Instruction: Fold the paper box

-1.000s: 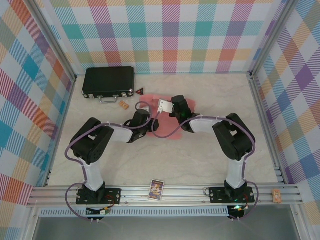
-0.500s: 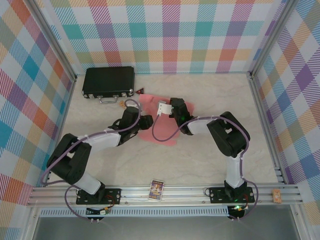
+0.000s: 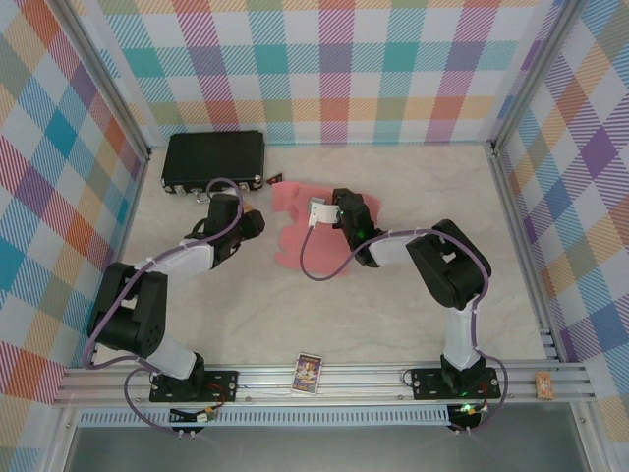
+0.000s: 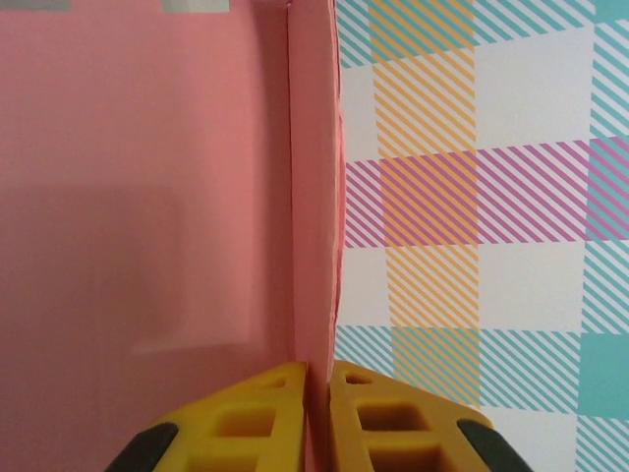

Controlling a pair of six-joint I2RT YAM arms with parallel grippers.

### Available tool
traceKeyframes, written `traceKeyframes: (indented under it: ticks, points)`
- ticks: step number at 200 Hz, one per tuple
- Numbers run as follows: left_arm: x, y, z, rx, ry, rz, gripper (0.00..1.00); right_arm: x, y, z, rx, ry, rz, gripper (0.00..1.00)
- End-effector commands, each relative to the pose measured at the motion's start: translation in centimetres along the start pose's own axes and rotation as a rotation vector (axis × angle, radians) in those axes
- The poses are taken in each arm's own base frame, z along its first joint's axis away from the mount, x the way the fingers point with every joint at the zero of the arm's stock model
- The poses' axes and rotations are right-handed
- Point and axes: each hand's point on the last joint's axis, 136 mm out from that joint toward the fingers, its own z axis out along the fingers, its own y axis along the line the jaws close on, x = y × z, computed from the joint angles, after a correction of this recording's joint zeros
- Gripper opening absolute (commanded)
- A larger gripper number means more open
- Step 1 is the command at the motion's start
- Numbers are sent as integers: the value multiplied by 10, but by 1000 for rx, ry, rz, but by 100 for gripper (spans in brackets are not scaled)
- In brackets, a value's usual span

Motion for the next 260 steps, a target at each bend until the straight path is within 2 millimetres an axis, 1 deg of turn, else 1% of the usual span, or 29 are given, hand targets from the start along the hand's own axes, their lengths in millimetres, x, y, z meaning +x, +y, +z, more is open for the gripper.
traceKeyframes:
  ticks: [1, 34, 53, 78, 108, 144, 167, 188, 207, 240, 260]
  points:
    - [-12, -3, 9, 30, 12, 7, 51, -11, -13, -6, 61, -38, -21, 14]
    - [-27, 2, 22, 44, 9, -37, 53, -17, -14, -11, 77, -61, -17, 14]
    - [-36, 5, 31, 15, 11, -70, 53, -19, -17, -12, 91, -65, -21, 15]
    - [-42, 16, 44, -67, 18, -132, 53, -24, -18, -14, 107, -77, -29, 15]
    - [-52, 16, 60, -91, 28, -163, 52, -28, -19, -16, 127, -88, -43, 15]
    - [-64, 14, 77, -115, 38, -176, 49, -35, -19, -18, 145, -101, -48, 15]
    - [-69, 18, 83, -147, 37, -186, 41, -37, -16, -18, 146, -102, -55, 15]
    - [-73, 19, 81, -145, 21, -198, 34, -37, -16, -17, 149, -98, -57, 15]
    - [-77, 18, 70, -130, -17, -189, 34, -36, -15, -16, 152, -92, -55, 15]
    - [-82, 28, 44, -158, -110, -175, 36, -36, -11, -13, 155, -91, -61, 15]
    - [-86, 37, 35, -201, -149, -184, 36, -36, -11, -12, 158, -91, -63, 15]
